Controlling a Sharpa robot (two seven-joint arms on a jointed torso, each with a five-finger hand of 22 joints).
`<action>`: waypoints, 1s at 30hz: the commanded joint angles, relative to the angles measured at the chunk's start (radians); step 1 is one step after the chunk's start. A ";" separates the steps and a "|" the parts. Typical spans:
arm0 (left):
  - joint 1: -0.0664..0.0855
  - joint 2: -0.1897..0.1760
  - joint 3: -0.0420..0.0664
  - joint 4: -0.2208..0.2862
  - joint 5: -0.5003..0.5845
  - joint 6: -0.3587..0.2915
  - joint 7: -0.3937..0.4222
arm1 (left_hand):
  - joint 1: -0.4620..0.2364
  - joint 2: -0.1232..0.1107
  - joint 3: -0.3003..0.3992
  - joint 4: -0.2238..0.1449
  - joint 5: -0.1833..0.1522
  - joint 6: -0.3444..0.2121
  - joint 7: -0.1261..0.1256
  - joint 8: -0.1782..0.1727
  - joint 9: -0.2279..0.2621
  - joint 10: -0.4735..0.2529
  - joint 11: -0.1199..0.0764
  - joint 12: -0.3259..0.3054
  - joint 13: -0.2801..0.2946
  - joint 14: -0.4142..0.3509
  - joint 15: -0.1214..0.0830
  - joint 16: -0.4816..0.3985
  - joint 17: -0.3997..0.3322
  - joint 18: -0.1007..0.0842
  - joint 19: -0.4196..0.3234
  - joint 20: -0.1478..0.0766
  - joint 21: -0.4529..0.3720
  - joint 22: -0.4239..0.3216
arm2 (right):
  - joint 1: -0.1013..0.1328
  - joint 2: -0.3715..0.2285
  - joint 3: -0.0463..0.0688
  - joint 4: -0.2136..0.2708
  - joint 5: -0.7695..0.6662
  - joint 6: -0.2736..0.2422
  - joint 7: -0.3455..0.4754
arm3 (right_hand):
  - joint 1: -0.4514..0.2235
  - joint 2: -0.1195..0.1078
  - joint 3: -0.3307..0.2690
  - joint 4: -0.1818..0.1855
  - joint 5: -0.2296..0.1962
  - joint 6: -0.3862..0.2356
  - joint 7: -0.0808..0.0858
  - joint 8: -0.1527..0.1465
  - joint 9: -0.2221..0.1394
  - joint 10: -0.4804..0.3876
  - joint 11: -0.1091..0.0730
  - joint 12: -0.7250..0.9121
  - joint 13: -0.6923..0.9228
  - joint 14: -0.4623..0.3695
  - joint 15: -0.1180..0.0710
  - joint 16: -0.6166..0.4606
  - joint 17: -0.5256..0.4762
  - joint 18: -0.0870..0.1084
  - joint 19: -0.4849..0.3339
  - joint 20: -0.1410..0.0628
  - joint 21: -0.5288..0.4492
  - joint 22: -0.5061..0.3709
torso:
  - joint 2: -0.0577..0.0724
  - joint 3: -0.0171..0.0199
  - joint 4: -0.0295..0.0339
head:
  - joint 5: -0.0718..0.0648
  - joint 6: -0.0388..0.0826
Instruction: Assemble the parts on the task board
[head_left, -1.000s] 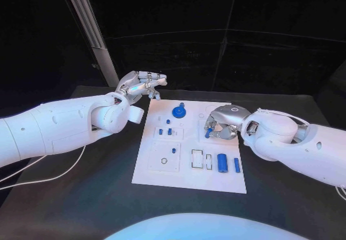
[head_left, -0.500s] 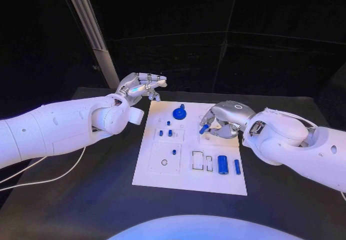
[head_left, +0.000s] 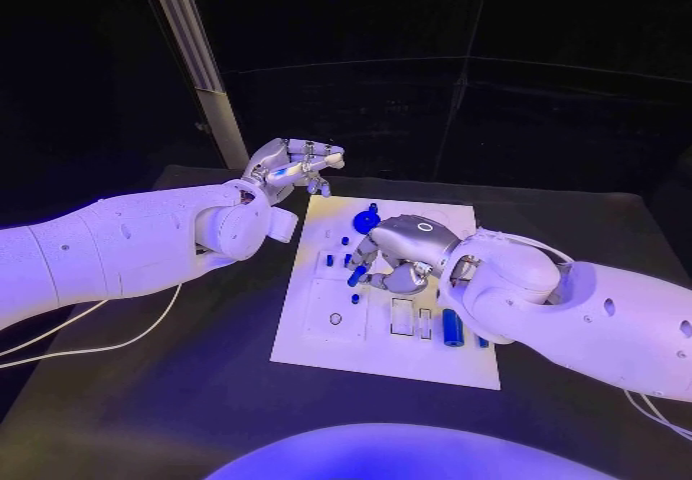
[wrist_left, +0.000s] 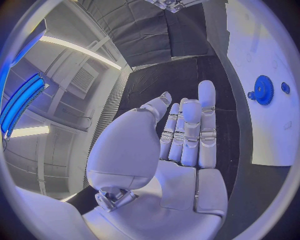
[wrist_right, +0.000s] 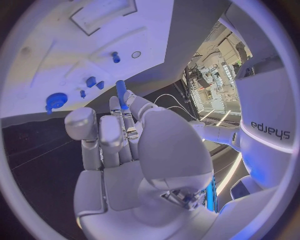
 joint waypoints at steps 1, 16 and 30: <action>0.002 0.002 0.001 0.000 0.003 0.009 0.005 | 0.009 0.001 0.002 -0.006 -0.004 -0.007 0.003 0.007 -0.001 -0.010 0.000 0.005 -0.002 -0.008 -0.003 -0.004 -0.002 0.010 -0.004 0.001 -0.005 -0.002 | -0.008 0.027 -0.007 -0.013 0.000 0.023 0.043 | -0.004 -0.003 0.007 0.000 0.004 0.006 0.003 0.000 0.000 0.007 0.000 -0.005 0.000 0.009 -0.006 0.004 -0.001 -0.013 0.005 0.001 0.002 -0.002 | -0.001 0.0000 -0.0008 | 0.009 -0.006; 0.002 0.013 0.001 -0.005 0.003 0.010 0.003 | 0.009 0.001 0.002 -0.006 -0.004 -0.007 0.003 0.007 -0.001 -0.010 0.000 0.005 -0.002 -0.008 -0.003 -0.004 -0.002 0.010 -0.004 0.001 -0.005 -0.002 | -0.027 0.127 -0.037 -0.083 -0.076 0.121 0.056 | -0.004 -0.002 0.013 -0.002 0.007 0.005 0.005 -0.003 -0.001 0.006 0.002 -0.010 -0.001 0.008 -0.004 0.004 -0.003 -0.012 0.002 0.001 0.000 -0.006 | -0.001 0.0005 -0.0006 | 0.023 -0.011; 0.002 0.017 0.001 -0.009 0.003 0.011 0.002 | 0.009 0.001 0.002 -0.006 -0.004 -0.007 0.003 0.007 -0.001 -0.010 0.000 0.005 -0.002 -0.008 -0.003 -0.004 -0.002 0.010 -0.004 0.001 -0.005 -0.002 | -0.028 0.138 -0.043 -0.099 -0.110 0.171 0.040 | -0.004 -0.002 0.014 -0.002 0.007 0.006 0.006 -0.004 -0.001 0.007 0.002 -0.010 -0.001 0.008 -0.004 0.004 -0.004 -0.012 0.002 0.001 0.000 -0.006 | -0.001 0.0005 -0.0017 | 0.027 -0.020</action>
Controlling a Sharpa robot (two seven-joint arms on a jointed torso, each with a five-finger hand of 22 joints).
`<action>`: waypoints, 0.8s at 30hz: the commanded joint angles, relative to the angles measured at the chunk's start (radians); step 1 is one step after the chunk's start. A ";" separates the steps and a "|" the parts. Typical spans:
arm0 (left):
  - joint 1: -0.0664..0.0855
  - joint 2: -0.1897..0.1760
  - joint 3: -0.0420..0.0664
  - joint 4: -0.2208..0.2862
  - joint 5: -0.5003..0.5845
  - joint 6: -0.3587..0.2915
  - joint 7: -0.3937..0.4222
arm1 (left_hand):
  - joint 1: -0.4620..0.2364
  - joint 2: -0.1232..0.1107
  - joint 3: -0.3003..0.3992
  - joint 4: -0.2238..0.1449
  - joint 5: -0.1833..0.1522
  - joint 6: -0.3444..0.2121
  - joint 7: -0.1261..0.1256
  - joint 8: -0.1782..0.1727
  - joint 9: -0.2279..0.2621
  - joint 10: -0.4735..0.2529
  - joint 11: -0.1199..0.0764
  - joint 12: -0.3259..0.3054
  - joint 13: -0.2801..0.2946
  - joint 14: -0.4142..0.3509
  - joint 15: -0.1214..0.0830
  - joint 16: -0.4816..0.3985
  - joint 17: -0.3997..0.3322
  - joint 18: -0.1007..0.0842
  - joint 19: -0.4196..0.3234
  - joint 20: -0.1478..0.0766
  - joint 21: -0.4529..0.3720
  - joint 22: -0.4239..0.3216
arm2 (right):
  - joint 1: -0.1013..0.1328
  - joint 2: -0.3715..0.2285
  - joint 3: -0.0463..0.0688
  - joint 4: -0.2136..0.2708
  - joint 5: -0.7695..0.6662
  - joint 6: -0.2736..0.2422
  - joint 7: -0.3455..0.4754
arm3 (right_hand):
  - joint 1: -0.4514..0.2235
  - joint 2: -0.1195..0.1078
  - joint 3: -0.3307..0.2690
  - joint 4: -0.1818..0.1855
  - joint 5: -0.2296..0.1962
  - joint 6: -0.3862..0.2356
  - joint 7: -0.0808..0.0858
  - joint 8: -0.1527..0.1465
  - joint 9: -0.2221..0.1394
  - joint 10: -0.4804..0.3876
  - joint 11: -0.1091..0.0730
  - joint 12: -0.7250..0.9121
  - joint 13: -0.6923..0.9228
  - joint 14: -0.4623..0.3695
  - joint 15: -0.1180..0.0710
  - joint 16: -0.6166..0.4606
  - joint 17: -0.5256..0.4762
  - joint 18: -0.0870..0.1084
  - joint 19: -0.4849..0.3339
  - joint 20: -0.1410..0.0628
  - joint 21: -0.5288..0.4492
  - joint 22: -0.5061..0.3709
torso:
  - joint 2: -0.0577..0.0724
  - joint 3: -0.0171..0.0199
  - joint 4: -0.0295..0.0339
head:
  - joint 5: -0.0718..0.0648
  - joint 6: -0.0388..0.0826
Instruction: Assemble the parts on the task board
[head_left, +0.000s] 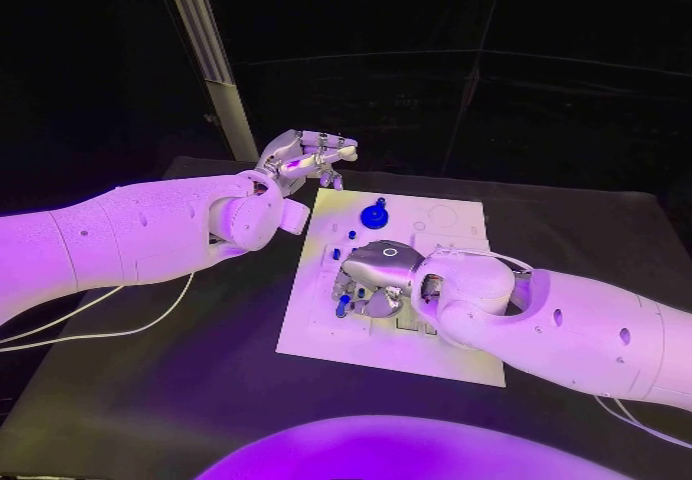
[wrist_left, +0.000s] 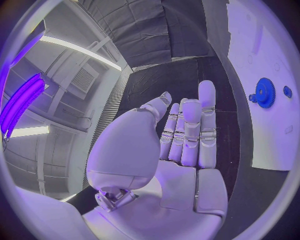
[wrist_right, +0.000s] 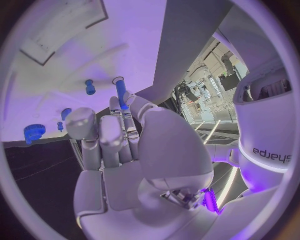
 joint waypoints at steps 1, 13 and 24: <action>0.002 0.002 0.001 -0.001 0.003 0.011 0.004 | 0.009 0.001 0.002 -0.006 -0.004 -0.007 0.003 0.007 -0.001 -0.004 0.000 0.005 -0.001 -0.008 -0.003 -0.004 -0.001 0.012 -0.004 0.001 -0.005 -0.001 | 0.001 0.004 0.000 -0.002 -0.034 0.031 -0.008 | -0.004 -0.002 0.006 0.001 0.003 0.003 0.002 0.002 0.001 0.007 0.002 -0.005 0.000 0.008 -0.004 0.004 -0.001 -0.012 0.002 0.001 0.000 -0.001 | 0.001 0.0001 -0.0005 | 0.000 -0.002; 0.002 0.002 0.001 -0.003 0.003 0.011 0.003 | 0.009 0.001 0.002 -0.006 -0.004 -0.007 0.003 0.007 -0.001 -0.004 0.000 0.005 -0.001 -0.008 -0.003 -0.004 -0.001 0.012 -0.004 0.001 -0.005 -0.001 | 0.001 0.012 0.000 -0.012 -0.064 0.021 -0.028 | -0.004 -0.001 0.008 0.001 0.003 0.004 0.003 0.002 0.001 0.008 0.002 -0.006 0.000 0.008 -0.004 0.004 -0.001 -0.012 0.002 0.002 0.000 -0.001 | 0.000 -0.0005 -0.0007 | 0.001 -0.005; 0.002 0.002 0.001 -0.002 0.003 0.012 0.002 | 0.009 0.001 0.002 -0.006 -0.004 -0.007 0.003 0.007 -0.001 -0.004 0.000 0.005 -0.001 -0.008 -0.003 -0.004 -0.001 0.012 -0.004 0.001 -0.005 -0.001 | 0.000 0.028 -0.015 -0.013 -0.066 0.063 -0.019 | -0.005 -0.004 0.009 -0.001 0.003 0.004 0.003 0.001 0.001 0.009 0.002 -0.007 0.000 0.007 -0.004 0.004 -0.003 -0.012 0.001 0.002 -0.001 -0.002 | 0.000 -0.0005 -0.0005 | -0.001 -0.007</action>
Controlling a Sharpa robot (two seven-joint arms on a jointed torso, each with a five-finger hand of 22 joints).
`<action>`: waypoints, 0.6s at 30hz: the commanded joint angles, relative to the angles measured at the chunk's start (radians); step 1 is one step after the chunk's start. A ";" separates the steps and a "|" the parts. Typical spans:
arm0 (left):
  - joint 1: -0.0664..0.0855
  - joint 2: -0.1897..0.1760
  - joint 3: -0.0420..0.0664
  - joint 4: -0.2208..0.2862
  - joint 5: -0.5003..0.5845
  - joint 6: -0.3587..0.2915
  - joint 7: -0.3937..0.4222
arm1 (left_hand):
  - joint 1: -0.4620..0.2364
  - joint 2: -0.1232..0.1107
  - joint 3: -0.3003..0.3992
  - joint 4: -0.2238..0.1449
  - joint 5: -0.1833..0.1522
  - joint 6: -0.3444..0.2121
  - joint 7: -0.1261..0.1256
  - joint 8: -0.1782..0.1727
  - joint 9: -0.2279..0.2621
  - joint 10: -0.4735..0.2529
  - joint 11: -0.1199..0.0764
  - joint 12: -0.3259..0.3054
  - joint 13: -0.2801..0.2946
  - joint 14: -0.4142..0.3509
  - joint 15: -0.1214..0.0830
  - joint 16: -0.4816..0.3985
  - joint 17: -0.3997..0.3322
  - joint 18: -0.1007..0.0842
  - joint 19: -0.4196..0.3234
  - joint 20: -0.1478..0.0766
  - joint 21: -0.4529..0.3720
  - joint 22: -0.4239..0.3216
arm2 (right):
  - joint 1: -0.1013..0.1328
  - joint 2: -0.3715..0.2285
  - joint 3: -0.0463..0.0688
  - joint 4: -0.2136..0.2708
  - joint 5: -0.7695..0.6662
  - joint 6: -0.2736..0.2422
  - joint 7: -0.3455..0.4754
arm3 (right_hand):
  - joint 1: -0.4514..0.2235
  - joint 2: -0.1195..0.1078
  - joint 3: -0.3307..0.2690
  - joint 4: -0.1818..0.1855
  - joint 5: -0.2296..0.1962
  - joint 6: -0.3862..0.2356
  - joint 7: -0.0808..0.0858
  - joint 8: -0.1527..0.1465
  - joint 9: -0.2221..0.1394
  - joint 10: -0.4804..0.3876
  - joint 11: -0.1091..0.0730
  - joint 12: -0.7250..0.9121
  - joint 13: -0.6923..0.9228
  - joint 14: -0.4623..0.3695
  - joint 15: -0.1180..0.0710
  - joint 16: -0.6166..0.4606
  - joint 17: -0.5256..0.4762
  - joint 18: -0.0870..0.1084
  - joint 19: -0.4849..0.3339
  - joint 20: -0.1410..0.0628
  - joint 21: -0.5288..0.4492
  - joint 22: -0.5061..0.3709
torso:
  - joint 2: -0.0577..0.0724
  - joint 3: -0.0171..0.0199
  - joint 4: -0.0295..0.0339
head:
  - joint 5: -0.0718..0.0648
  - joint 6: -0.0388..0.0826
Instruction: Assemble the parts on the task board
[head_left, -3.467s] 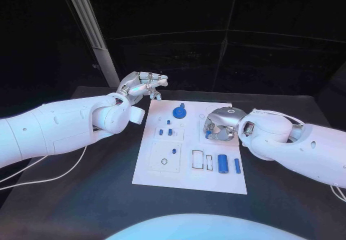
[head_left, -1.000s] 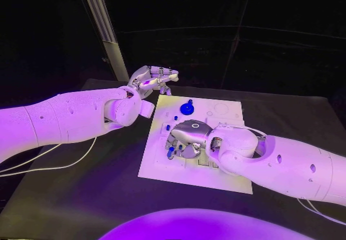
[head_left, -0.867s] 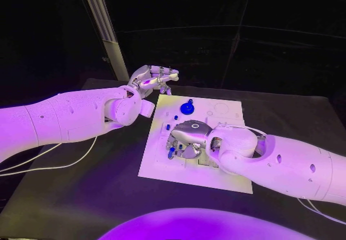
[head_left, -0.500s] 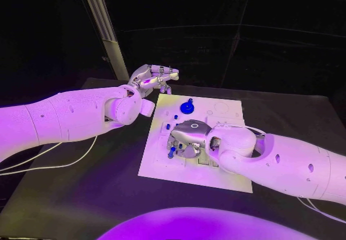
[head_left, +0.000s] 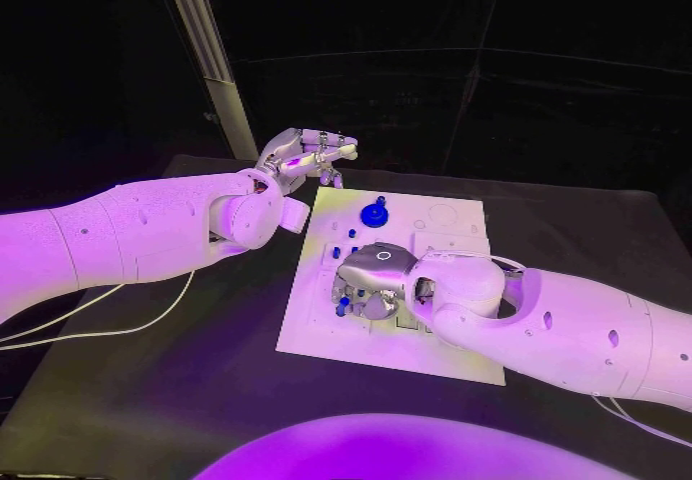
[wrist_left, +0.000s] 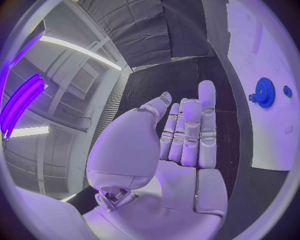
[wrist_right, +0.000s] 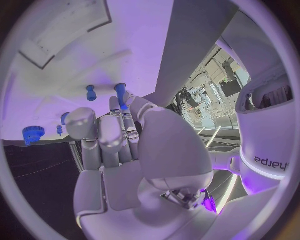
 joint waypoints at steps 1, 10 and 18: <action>0.002 0.000 0.001 0.001 0.003 0.011 0.004 | 0.009 0.001 0.002 -0.006 -0.004 -0.007 0.003 0.007 -0.001 -0.004 0.000 0.005 -0.001 -0.008 -0.003 -0.004 -0.001 0.013 -0.004 0.001 -0.005 -0.001 | 0.001 0.003 -0.003 0.002 -0.012 0.031 0.002 | -0.006 -0.005 0.004 -0.001 0.003 0.005 0.003 0.006 0.001 0.006 -0.001 -0.004 0.000 0.007 -0.004 0.004 -0.002 -0.012 0.000 0.002 -0.001 -0.002 | -0.001 -0.0004 0.0000 | -0.001 -0.001; 0.002 -0.001 0.001 0.001 0.003 0.011 0.002 | 0.009 0.001 0.002 -0.006 -0.004 -0.007 0.003 0.007 -0.001 -0.004 0.000 0.005 -0.001 -0.008 -0.003 -0.004 -0.001 0.013 -0.004 0.001 -0.005 -0.001 | 0.001 0.006 -0.006 0.004 -0.009 0.021 0.012 | -0.041 -0.032 -0.001 0.007 0.005 -0.028 0.010 -0.009 -0.007 -0.025 0.008 -0.024 -0.003 0.003 0.005 0.001 -0.012 -0.011 -0.007 0.008 -0.006 -0.010 | -0.001 -0.0004 -0.0001 | -0.002 -0.002; 0.002 -0.003 0.001 0.002 0.003 0.010 0.001 | 0.009 0.001 0.002 -0.006 -0.004 -0.007 0.003 0.007 -0.001 -0.004 0.000 0.005 -0.001 -0.008 -0.003 -0.004 -0.002 0.013 -0.004 0.001 -0.006 -0.002 | 0.001 -0.005 -0.007 0.000 0.007 -0.102 0.014 | -0.083 -0.072 -0.093 0.017 0.001 -0.230 0.039 -0.007 -0.008 -0.259 0.048 -0.013 0.000 -0.034 0.034 -0.079 -0.140 0.017 -0.087 0.040 -0.117 -0.171 | -0.001 0.0003 0.0000 | -0.003 0.003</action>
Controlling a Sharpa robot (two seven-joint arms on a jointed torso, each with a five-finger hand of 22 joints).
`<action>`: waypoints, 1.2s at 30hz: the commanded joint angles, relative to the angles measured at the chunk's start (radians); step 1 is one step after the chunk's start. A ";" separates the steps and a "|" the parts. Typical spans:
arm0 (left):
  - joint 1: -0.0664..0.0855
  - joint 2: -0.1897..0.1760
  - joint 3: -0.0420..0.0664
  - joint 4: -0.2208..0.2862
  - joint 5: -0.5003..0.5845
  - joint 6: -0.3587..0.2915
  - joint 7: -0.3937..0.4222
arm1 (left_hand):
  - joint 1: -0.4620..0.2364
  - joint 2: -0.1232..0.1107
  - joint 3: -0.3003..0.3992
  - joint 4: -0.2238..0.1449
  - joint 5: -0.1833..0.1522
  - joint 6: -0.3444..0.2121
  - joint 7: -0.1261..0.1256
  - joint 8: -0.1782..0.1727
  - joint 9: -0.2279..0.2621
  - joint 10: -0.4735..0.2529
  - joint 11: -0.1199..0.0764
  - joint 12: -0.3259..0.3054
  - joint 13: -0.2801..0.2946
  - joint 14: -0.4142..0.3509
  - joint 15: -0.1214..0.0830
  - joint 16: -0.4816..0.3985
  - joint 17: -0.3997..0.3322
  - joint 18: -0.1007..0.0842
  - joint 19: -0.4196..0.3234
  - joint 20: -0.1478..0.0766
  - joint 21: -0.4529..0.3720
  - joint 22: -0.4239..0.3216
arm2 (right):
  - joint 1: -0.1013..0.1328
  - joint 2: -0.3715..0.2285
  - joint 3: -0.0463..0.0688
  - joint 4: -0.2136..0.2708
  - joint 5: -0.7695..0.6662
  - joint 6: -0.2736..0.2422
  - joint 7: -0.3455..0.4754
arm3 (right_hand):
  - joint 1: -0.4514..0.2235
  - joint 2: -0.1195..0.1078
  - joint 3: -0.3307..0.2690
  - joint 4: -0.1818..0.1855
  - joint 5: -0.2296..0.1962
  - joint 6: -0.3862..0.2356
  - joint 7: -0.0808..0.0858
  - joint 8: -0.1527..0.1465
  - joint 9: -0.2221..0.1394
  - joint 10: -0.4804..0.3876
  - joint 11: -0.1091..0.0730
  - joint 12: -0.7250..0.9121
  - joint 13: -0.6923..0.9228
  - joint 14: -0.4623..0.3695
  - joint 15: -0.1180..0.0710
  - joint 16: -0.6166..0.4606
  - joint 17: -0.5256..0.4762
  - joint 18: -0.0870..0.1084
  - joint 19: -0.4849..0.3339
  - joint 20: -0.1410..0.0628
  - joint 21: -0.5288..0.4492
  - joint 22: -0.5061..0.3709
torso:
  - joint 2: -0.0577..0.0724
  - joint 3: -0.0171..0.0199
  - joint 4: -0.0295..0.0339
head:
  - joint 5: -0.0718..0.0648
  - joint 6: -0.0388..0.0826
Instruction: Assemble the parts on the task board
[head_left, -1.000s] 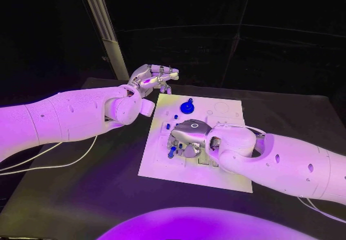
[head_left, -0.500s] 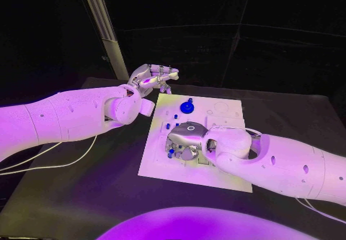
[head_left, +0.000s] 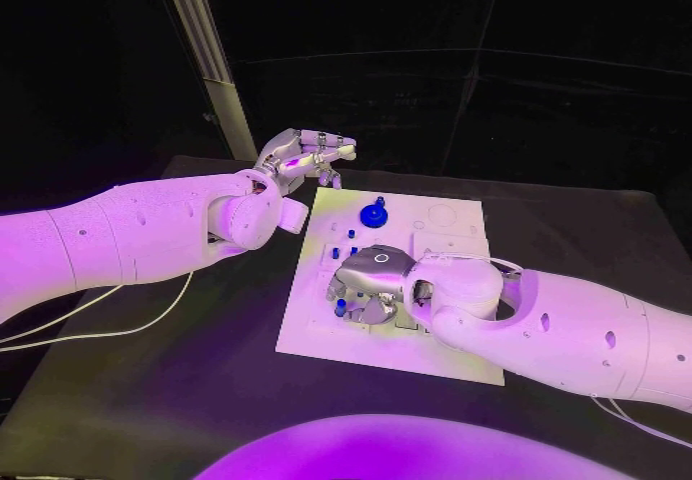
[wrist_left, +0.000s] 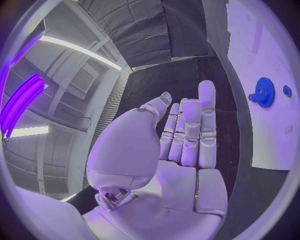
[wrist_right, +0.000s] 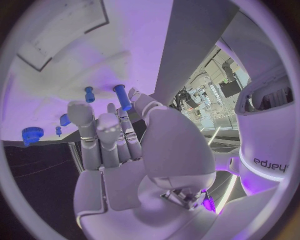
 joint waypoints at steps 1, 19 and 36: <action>0.002 -0.001 0.001 0.001 0.003 0.010 0.002 | 0.010 0.002 0.002 -0.007 -0.004 -0.008 0.003 0.008 -0.001 -0.006 0.001 0.007 -0.002 -0.009 -0.002 -0.005 -0.004 0.013 -0.003 0.001 -0.007 -0.003 | 0.001 -0.008 0.000 0.002 0.012 -0.114 0.011 | -0.008 0.003 -0.044 0.002 0.001 -0.066 0.001 -0.002 0.000 -0.051 0.001 0.013 0.004 -0.010 -0.001 -0.022 -0.032 0.020 -0.025 0.004 -0.041 -0.055 | 0.000 0.0009 0.0002 | -0.002 0.003; 0.002 -0.006 0.001 0.001 0.003 0.013 0.001 | 0.010 0.002 0.002 -0.007 -0.004 -0.008 0.003 0.008 -0.001 -0.006 0.001 0.007 -0.002 -0.009 -0.002 -0.005 -0.004 0.013 -0.003 0.001 -0.007 -0.003 | 0.023 -0.319 0.026 0.181 0.387 -0.249 -0.011 | -0.041 0.053 -0.150 0.051 0.040 0.062 -0.017 0.055 0.024 0.191 -0.037 0.190 0.051 0.044 -0.026 0.092 0.140 -0.018 0.087 -0.014 0.096 0.152 | -0.006 -0.0030 -0.0065 | -0.061 0.031; 0.002 -0.019 0.000 0.015 0.003 0.015 -0.003 | 0.010 0.002 0.002 -0.007 -0.004 -0.008 0.003 0.008 -0.001 -0.006 0.001 0.007 -0.002 -0.009 -0.002 -0.005 -0.004 0.013 -0.003 0.001 -0.007 -0.003 | 0.007 -0.529 0.025 0.235 0.474 -0.153 -0.367 | -0.150 0.056 -0.415 0.301 0.165 0.080 -0.074 0.178 0.059 0.265 -0.094 0.768 0.673 0.057 -0.076 0.214 0.303 -0.057 0.165 -0.069 0.249 0.380 | -0.020 -0.0064 -0.0348 | -0.101 0.040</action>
